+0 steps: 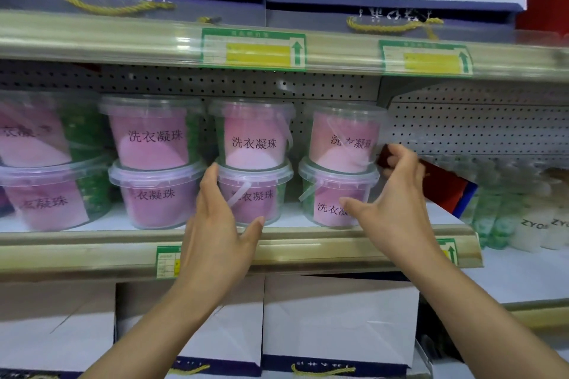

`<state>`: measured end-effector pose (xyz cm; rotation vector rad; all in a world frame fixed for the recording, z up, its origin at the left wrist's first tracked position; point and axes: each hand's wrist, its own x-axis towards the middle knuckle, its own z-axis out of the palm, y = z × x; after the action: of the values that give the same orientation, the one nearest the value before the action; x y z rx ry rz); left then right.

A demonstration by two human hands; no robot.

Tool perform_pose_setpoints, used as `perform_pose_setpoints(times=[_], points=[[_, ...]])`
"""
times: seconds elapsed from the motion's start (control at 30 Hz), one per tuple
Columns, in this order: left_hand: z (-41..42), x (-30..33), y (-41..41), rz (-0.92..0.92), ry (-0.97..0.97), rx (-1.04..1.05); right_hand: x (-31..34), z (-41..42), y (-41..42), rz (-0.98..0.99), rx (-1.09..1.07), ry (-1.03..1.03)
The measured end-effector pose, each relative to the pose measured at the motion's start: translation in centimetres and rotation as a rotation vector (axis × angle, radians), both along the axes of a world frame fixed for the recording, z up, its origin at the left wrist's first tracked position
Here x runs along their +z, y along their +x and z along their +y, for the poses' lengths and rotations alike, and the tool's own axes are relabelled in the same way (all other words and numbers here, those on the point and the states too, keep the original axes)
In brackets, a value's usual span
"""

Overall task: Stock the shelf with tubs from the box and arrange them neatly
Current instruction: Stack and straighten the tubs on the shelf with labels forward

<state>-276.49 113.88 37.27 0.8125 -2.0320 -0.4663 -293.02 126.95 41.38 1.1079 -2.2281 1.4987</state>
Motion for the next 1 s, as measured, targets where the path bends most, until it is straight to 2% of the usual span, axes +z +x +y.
perform_pose_setpoints(times=[0.07, 0.13, 0.5, 0.7, 1.0], points=[[-0.6, 0.5, -0.4, -0.06, 0.027, 0.04, -0.1, -0.4, -0.6, -0.189, 0.109, 0.069], [-1.1, 0.9, -0.9, -0.087, 0.076, 0.075, -0.5, -0.9, -0.9, -0.229, 0.167, 0.108], [-1.2, 1.0, -1.8, -0.103, 0.046, 0.142, -0.9, -1.7, -1.1, -0.223, 0.178, 0.102], [-1.7, 2.3, -1.6, -0.041, 0.189, 0.044, -1.0, -1.9, -1.4, -0.222, 0.164, 0.123], [-1.7, 2.4, -1.8, -0.025, 0.243, 0.032, -1.5, -2.4, -1.2, -0.198, 0.146, 0.085]])
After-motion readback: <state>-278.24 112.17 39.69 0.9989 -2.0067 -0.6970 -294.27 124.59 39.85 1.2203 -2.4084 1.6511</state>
